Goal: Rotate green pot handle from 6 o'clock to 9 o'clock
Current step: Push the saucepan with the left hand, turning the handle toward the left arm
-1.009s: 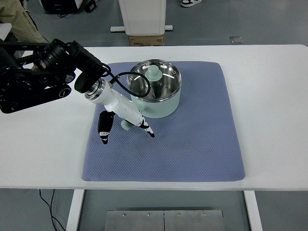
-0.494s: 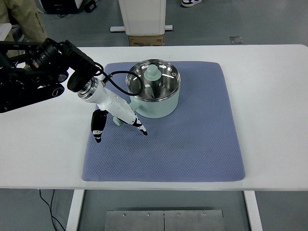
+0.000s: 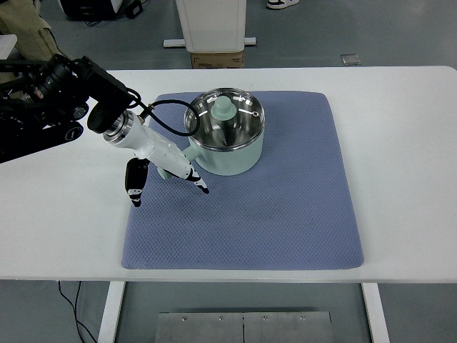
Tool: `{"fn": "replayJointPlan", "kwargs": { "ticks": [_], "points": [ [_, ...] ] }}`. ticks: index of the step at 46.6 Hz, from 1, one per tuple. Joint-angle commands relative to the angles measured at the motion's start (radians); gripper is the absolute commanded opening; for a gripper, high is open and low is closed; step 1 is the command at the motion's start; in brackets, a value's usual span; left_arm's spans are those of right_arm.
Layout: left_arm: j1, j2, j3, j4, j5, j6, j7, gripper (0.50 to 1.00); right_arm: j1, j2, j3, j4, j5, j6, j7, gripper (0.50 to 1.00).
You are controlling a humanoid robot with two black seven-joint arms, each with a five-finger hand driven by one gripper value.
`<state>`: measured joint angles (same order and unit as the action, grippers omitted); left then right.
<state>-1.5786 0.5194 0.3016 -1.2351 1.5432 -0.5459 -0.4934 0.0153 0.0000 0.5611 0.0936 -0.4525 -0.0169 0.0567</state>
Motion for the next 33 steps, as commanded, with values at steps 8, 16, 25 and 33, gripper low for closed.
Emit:
{"fn": "replayJointPlan", "kwargs": {
  "ticks": [8, 16, 25, 33],
  "points": [
    [-0.001, 0.010, 0.017, 0.002, 0.005, 0.001, 0.001, 1.000, 0.000, 0.000, -0.001, 0.000, 0.000, 0.000, 0.000, 1.000],
    [-0.003, 0.016, 0.025, 0.006, 0.006, 0.029, 0.003, 1.000, 0.000, 0.000, 0.000, 0.000, 0.000, 0.000, 0.000, 1.000],
    [-0.001, 0.016, 0.042, 0.042, 0.006, 0.049, 0.003, 1.000, 0.000, 0.000, -0.001, 0.000, 0.000, 0.000, 0.000, 1.000],
    [-0.001, 0.016, 0.059, 0.065, 0.006, 0.067, 0.003, 1.000, 0.000, 0.000, 0.000, 0.000, 0.000, 0.000, 0.000, 1.000]
  ]
}}
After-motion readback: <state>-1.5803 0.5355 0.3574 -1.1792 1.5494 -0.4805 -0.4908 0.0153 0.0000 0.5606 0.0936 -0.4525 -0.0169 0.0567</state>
